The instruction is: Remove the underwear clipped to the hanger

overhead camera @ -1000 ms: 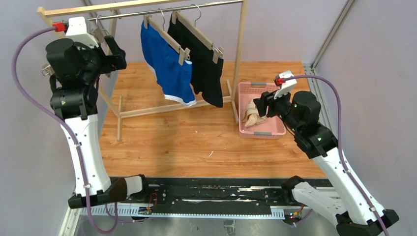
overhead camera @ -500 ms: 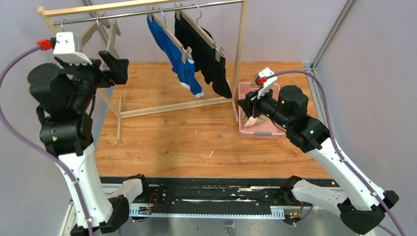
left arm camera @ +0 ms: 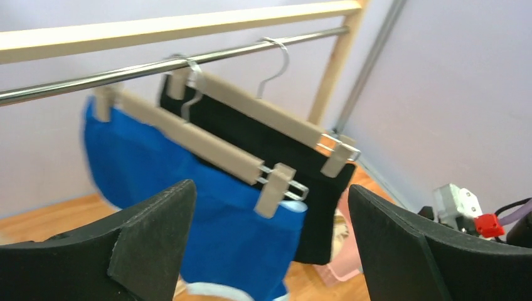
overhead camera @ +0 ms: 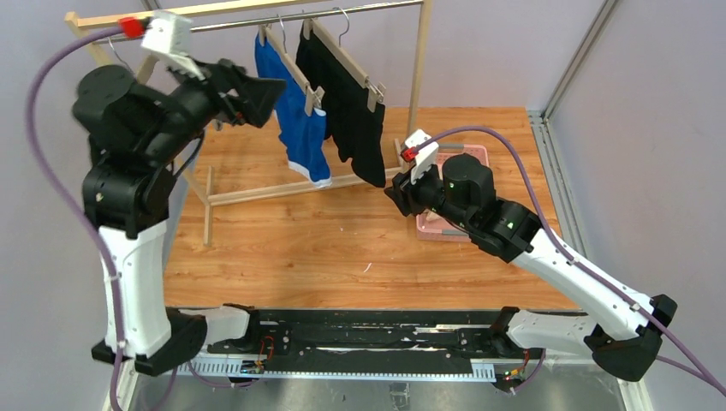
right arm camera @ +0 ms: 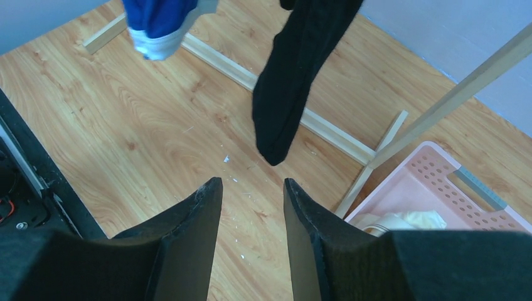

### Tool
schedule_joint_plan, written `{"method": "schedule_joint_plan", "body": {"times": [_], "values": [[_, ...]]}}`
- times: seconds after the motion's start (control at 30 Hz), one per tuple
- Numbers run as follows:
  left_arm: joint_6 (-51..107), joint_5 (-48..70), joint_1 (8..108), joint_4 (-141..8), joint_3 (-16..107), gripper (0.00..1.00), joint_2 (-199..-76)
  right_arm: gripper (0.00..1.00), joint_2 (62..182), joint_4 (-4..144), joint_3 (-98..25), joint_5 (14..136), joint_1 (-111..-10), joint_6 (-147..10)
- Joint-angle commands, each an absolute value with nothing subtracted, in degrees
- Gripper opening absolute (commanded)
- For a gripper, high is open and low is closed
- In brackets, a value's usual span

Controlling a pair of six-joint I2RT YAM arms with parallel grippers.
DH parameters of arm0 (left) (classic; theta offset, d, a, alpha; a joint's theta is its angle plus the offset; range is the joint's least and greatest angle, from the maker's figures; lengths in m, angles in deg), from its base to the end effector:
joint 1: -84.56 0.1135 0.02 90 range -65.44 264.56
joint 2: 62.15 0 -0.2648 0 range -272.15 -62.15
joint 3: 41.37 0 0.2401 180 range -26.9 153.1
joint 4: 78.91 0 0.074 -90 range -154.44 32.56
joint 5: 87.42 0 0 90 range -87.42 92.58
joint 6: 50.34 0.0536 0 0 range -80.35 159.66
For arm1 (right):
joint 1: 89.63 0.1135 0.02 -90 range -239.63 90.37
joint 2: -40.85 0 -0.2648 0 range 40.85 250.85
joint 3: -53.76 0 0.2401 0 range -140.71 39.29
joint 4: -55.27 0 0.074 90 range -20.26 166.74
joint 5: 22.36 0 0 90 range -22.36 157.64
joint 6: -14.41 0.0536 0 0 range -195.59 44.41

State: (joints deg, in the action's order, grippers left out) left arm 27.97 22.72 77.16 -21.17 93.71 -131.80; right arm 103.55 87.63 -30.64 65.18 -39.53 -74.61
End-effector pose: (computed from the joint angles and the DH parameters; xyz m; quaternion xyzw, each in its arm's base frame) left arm 0.1473 -0.0377 0.5968 0.1073 0.6524 -0.2364 0.7120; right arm 0.1602 0.1880 0.4140 -0.3074 0.7056 0.2603 0.5830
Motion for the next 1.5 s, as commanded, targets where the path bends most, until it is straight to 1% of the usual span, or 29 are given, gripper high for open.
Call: {"method": "schedule_joint_plan", "body": {"times": [0.0, 0.07, 0.17, 0.37, 0.93, 1.03, 1.1, 1.13, 1.2, 1.23, 1.33, 1.47], "values": [[30.5, 12.7, 65.8, -21.5, 96.4, 0.98, -137.6, 0.42, 103.2, 86.5, -33.1, 60.6, -36.4, -75.7], [30.9, 8.8, 63.4, -21.5, 97.3, 0.98, -140.5, 0.42, 102.8, 87.2, -33.2, 59.9, -35.5, -75.9], [30.5, 2.4, 62.7, -21.7, 99.9, 0.98, -144.4, 0.42, 102.0, 88.3, -32.6, 59.3, -34.9, -76.1], [29.5, -4.7, 62.7, -23.6, 103.6, 0.98, -148.5, 0.42, 100.1, 88.5, -30.2, 57.3, -34.6, -76.1], [29.5, -6.3, 62.7, -25.3, 96.7, 0.99, -149.9, 0.41, 99.2, 88.2, -28.1, 56.1, -34.5, -75.6], [29.5, -6.7, 62.7, -25.3, 94.4, 0.90, -148.9, 0.41, 99.4, 88.1, -27.9, 55.7, -34.5, -75.6], [29.5, -7.2, 62.7, -25.5, 92.6, 0.86, -148.0, 0.41, 99.4, 87.9, -27.7, 55.6, -34.5, -75.5], [29.6, -7.3, 62.7, -25.6, 91.6, 0.82, -147.5, 0.41, 99.3, 87.8, -27.7, 55.6, -34.5, -75.4], [29.6, -7.5, 62.7, -26.2, 89.8, 0.72, -146.4, 0.41, 99.3, 87.6, -27.5, 55.6, -34.5, -75.3], [29.7, -7.7, 62.7, -26.7, 88.9, 0.63, -145.9, 0.41, 99.3, 87.6, -27.5, 55.6, -34.5, -75.3], [29.9, -8.2, 62.7, -27.6, 87.5, 0.45, -144.8, 0.41, 99.3, 87.5, -27.3, 55.6, -34.5, -75.2], [30.1, -8.3, 62.6, -27.7, 87.7, 0.33, -144.6, 0.41, 99.5, 87.3, -26.8, 55.8, -34.5, -74.9]]}}
